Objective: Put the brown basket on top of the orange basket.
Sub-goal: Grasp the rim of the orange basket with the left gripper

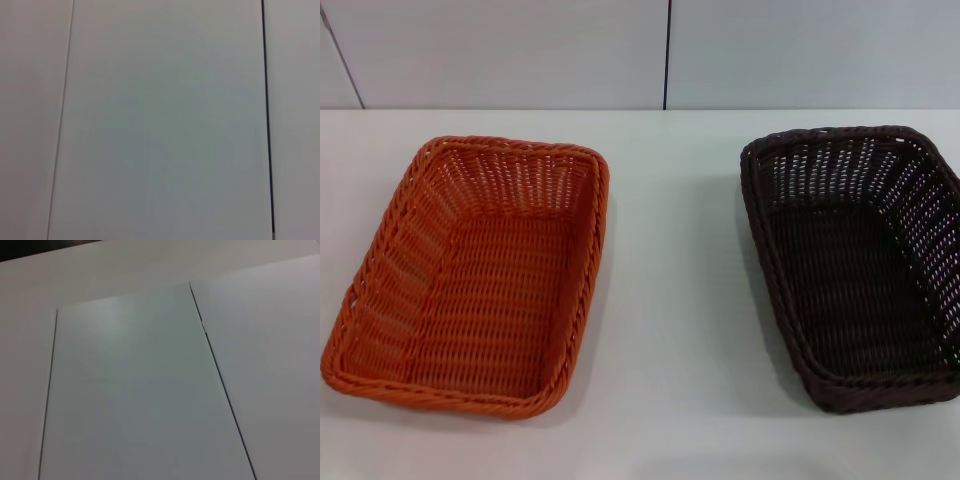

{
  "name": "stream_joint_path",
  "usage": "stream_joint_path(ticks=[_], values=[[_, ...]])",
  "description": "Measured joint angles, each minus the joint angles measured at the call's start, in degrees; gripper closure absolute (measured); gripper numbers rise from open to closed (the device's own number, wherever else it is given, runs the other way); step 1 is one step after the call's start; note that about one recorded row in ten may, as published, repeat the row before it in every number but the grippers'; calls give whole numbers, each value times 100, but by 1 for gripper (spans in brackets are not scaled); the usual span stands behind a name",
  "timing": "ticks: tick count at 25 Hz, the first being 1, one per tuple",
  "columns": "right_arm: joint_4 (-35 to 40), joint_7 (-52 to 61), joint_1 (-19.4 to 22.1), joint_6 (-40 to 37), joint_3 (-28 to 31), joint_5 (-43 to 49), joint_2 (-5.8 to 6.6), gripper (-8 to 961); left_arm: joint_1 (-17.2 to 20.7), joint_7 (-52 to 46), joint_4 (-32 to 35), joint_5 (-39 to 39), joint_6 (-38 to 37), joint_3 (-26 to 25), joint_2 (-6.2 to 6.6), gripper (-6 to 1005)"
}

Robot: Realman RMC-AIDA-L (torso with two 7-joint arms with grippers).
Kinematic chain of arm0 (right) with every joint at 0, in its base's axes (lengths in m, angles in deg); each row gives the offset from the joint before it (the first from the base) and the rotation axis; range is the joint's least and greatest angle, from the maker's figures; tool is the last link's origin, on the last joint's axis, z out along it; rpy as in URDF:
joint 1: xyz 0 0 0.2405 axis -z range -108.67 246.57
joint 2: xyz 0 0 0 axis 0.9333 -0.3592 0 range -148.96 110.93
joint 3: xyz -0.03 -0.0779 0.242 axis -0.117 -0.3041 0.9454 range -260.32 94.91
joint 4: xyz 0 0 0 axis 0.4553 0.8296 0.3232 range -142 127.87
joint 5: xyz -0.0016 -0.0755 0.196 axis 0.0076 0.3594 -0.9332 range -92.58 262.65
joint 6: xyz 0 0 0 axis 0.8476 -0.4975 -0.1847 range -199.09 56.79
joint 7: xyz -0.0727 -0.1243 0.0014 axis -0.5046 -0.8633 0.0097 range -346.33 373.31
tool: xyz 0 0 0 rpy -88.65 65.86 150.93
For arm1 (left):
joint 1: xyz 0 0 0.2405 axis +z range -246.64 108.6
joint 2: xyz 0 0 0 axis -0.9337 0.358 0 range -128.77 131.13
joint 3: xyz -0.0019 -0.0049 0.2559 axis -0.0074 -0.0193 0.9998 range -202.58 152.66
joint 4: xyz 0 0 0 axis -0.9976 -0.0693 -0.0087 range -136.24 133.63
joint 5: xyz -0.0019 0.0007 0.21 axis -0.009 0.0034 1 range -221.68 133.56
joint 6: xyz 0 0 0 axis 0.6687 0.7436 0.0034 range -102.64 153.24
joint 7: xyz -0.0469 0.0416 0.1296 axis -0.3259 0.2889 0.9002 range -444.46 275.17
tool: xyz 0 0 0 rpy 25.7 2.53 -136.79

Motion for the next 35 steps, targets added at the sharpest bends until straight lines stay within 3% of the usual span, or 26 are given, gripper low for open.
stream_joint_path(ticks=[12,13,17,18,21,22,24,25,27,28,29,30,32,33,34,35], values=[[-11,0,14,43,-86,-21,5,131,-43,450,-305,36,360,263,48,222],[-12,0,18,41,-86,-26,6,131,41,376,-558,61,502,364,97,222],[-13,0,21,44,-86,-28,12,130,550,326,-2227,611,1963,326,520,222],[-13,0,20,46,-86,-28,13,130,550,326,-2227,611,1963,326,520,221],[-10,0,19,50,-85,-28,13,130,939,265,-3896,1021,3811,160,905,221],[-6,0,19,50,-86,-28,13,130,1130,147,-4819,1217,4990,-40,1064,221],[-8,28,15,53,-86,-28,13,130,1265,58,-5705,1370,6178,-331,1124,221],[-18,64,11,56,-86,-28,13,130,1324,63,-6164,1444,6869,-526,1107,221],[-34,118,5,64,-86,-28,14,130,1324,63,-6164,1444,6869,-526,1107,221],[-39,131,4,68,-85,-28,17,130,1385,323,-7157,1597,8548,-1036,932,221],[-42,136,4,75,-85,-30,19,130,1385,323,-7157,1597,8548,-1036,932,222],[-45,137,4,79,-86,-33,20,130,1339,677,-7682,1640,9499,-1357,774,223],[-49,138,9,89,-86,-38,20,130,1339,677,-7682,1640,9499,-1357,774,224],[-50,140,3,138,-86,-40,25,131,1122,1330,-8336,1666,11031,-1868,492,225],[-50,140,3,138,-86,-40,25,131,1122,1330,-8336,1666,11031,-1868,492,225],[-50,140,-5,167,-86,-41,26,131,408,2207,-9061,1668,13433,-2846,66,225]])
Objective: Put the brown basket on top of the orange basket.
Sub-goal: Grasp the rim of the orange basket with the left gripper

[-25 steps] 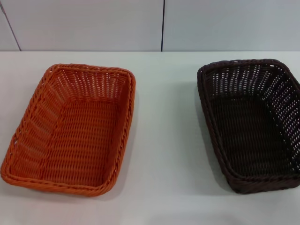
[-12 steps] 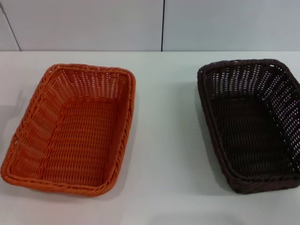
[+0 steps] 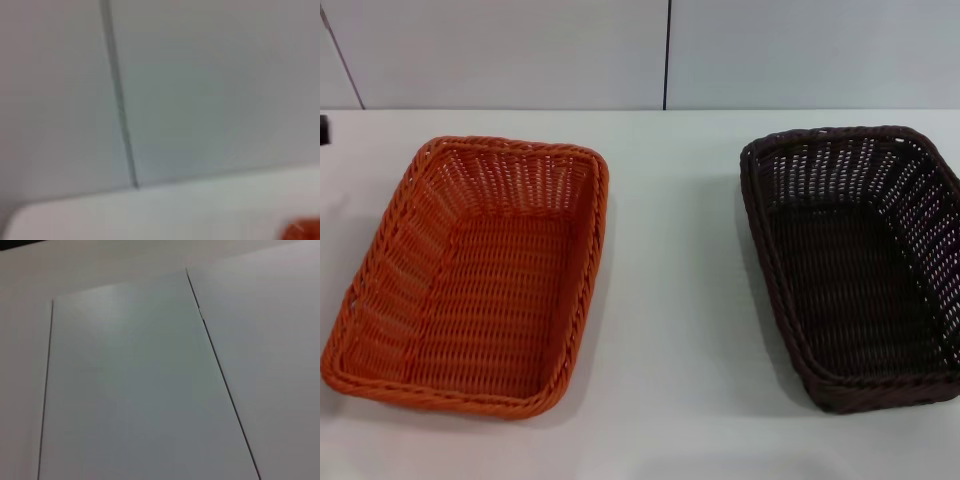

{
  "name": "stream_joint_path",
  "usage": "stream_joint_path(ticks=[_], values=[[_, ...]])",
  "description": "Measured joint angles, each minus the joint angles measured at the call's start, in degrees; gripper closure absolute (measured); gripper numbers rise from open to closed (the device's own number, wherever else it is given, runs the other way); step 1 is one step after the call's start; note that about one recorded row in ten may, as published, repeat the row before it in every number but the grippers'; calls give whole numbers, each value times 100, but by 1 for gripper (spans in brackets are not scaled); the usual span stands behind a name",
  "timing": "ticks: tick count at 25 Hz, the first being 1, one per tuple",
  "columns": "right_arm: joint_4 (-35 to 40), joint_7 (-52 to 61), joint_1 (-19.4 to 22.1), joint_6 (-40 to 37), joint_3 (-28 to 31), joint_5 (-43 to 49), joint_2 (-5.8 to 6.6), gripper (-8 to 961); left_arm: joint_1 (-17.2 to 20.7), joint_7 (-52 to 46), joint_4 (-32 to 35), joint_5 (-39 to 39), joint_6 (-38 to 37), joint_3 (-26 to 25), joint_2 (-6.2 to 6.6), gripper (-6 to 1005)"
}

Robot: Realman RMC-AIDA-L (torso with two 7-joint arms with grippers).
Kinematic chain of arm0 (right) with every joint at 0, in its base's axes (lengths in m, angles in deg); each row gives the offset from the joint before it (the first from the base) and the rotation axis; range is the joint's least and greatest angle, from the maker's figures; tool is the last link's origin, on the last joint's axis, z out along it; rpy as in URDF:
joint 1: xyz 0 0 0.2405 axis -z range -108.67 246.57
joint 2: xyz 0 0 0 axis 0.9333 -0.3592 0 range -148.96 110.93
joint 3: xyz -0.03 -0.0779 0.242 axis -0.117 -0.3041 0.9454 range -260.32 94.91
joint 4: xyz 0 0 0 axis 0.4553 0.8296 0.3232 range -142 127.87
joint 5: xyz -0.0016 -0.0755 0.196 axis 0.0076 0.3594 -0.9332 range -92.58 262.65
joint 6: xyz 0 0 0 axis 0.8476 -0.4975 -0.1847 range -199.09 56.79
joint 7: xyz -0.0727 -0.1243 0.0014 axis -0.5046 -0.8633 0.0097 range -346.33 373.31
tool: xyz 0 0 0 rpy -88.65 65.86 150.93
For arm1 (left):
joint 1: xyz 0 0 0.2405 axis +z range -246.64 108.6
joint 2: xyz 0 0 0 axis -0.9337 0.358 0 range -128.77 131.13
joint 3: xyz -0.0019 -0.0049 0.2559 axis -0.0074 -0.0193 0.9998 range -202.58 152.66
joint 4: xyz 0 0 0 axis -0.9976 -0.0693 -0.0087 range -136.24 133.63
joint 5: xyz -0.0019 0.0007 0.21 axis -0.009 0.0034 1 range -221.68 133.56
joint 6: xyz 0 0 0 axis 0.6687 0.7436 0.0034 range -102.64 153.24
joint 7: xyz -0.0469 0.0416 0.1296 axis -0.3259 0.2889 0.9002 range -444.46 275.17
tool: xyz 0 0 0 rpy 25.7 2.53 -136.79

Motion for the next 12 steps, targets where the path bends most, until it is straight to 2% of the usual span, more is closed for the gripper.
stream_joint_path(ticks=[4,7,8,12], values=[[-37,0,-21,77,0,0,5,131,-582,179,-397,30,1552,-214,-4,224],[-58,0,-14,125,0,14,4,131,-698,196,-616,83,1936,-201,-8,224],[-64,0,13,142,0,19,4,131,-805,203,-725,103,2272,-186,-11,224],[-93,0,37,145,0,18,3,131,-952,207,-730,152,2573,-165,-13,223]])
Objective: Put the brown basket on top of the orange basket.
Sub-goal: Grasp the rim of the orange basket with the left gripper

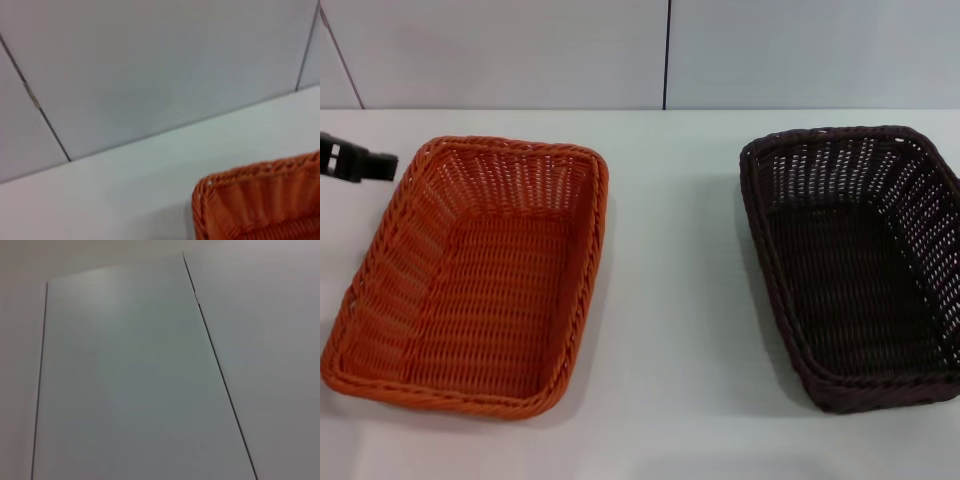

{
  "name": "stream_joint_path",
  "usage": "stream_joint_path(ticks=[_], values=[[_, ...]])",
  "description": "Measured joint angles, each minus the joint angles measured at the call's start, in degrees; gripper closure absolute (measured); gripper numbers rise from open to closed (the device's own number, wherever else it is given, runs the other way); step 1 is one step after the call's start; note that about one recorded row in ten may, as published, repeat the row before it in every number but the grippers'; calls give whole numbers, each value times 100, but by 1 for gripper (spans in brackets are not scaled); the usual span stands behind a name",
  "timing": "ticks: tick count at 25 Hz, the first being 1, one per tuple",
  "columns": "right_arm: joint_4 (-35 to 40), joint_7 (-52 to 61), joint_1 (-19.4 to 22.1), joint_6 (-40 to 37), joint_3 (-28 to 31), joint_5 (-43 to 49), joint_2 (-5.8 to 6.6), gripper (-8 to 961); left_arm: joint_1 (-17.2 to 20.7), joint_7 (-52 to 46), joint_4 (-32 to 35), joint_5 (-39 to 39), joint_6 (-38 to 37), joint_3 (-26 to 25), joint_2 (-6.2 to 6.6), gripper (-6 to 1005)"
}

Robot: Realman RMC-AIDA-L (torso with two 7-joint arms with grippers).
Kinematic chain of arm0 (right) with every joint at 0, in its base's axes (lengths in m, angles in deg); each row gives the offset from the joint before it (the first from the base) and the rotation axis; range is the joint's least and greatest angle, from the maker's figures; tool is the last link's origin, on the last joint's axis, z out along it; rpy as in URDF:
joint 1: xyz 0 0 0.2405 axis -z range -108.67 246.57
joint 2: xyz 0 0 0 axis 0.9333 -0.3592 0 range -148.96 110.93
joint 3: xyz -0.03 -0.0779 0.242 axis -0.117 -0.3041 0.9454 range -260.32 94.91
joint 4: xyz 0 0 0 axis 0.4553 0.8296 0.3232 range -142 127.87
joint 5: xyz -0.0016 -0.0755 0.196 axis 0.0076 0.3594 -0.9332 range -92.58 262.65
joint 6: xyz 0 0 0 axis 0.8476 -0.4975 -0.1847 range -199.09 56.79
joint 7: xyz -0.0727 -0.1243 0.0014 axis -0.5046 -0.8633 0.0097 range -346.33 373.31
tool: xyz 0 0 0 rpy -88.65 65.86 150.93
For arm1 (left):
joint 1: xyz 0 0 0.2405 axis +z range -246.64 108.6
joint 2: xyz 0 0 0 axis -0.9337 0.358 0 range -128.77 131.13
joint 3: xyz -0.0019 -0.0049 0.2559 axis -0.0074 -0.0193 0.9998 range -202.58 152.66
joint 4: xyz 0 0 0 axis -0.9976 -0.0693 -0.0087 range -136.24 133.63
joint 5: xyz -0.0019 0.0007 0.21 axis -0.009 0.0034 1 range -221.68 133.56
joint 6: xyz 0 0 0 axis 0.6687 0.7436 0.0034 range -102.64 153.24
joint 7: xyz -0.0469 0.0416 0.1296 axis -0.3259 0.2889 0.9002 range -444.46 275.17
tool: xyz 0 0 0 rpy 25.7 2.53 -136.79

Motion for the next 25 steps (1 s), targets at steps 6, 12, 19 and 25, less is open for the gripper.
stream_joint_path(ticks=[6,12,19,25], values=[[-11,0,31,-27,0,-10,0,130,-258,-151,689,264,249,157,-18,222],[-11,0,7,-4,0,-10,0,130,-394,-156,1182,306,206,193,-27,220],[-11,0,10,-15,0,-3,1,131,-486,-163,1631,439,50,239,-36,219],[-18,0,48,-35,0,6,1,131,-569,-165,1946,439,-57,247,-35,220]])
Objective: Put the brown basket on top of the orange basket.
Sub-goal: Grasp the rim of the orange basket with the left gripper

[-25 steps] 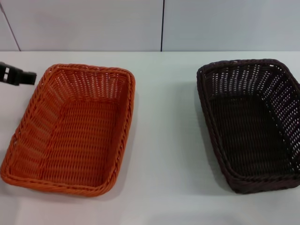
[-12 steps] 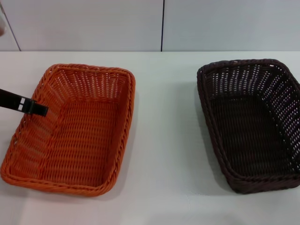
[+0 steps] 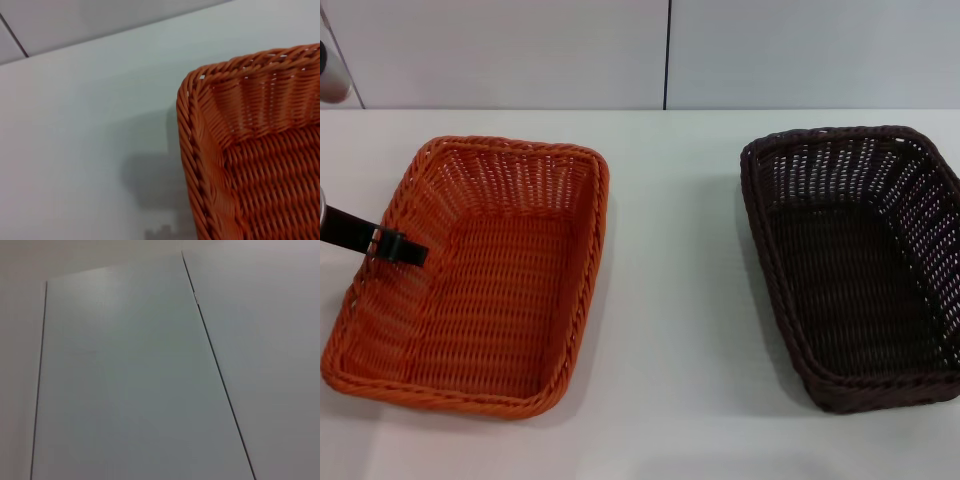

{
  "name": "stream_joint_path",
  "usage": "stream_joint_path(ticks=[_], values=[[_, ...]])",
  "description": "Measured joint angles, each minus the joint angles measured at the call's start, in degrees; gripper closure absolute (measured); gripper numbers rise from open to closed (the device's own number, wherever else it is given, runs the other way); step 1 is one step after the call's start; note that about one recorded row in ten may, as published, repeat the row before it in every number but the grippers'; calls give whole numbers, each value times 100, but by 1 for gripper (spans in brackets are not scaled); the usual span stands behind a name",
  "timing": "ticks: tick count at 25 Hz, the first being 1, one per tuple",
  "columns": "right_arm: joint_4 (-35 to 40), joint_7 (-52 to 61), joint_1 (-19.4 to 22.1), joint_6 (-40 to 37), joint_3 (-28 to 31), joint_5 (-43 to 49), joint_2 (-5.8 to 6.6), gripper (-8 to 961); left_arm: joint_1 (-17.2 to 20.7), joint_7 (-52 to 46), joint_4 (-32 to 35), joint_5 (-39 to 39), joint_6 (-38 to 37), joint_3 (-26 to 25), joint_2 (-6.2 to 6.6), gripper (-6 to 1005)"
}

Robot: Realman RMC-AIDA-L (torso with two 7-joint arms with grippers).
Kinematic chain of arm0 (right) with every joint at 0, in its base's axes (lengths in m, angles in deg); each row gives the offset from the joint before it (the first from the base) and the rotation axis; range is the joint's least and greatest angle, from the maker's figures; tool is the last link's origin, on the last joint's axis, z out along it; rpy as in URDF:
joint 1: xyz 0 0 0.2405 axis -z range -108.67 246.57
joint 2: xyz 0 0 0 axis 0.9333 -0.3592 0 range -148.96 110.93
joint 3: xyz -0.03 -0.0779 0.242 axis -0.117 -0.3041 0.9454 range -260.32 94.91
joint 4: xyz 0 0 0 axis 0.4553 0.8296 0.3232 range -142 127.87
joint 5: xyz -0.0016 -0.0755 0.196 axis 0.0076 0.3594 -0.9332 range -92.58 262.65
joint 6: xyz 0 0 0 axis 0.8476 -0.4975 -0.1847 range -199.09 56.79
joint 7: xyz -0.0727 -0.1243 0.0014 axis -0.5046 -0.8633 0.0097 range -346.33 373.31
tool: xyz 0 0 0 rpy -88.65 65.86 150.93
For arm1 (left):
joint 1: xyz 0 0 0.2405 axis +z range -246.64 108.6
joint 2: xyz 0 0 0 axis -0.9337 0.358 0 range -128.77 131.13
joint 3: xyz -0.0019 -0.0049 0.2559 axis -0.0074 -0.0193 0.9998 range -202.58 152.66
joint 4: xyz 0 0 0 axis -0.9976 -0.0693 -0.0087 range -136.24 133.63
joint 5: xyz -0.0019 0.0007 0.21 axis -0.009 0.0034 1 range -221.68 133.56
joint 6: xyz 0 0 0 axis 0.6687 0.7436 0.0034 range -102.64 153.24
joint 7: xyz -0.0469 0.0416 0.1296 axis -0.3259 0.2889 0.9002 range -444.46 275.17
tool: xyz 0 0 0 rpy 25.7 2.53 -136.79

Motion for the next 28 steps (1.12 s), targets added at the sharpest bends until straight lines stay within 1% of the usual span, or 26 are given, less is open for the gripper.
stream_joint_path(ticks=[2,3,9,17,23,27,28], values=[[-1,0,5,-1,0,9,0,131,-26,0,86,0,-28,6,2,221],[-1,0,8,2,0,11,0,131,-73,2,269,0,-109,41,8,221],[-2,0,10,12,-7,15,0,130,-175,2,596,110,-215,60,14,224],[-24,116,10,-5,-9,18,0,130,-217,70,723,111,-249,8,18,226],[-37,141,67,-50,26,17,0,130,-156,71,616,104,-199,31,13,362],[-37,141,78,-56,34,17,5,130,-79,56,479,99,-134,84,6,603],[-36,141,79,-68,39,17,9,130,-79,56,479,99,-134,84,6,644]])
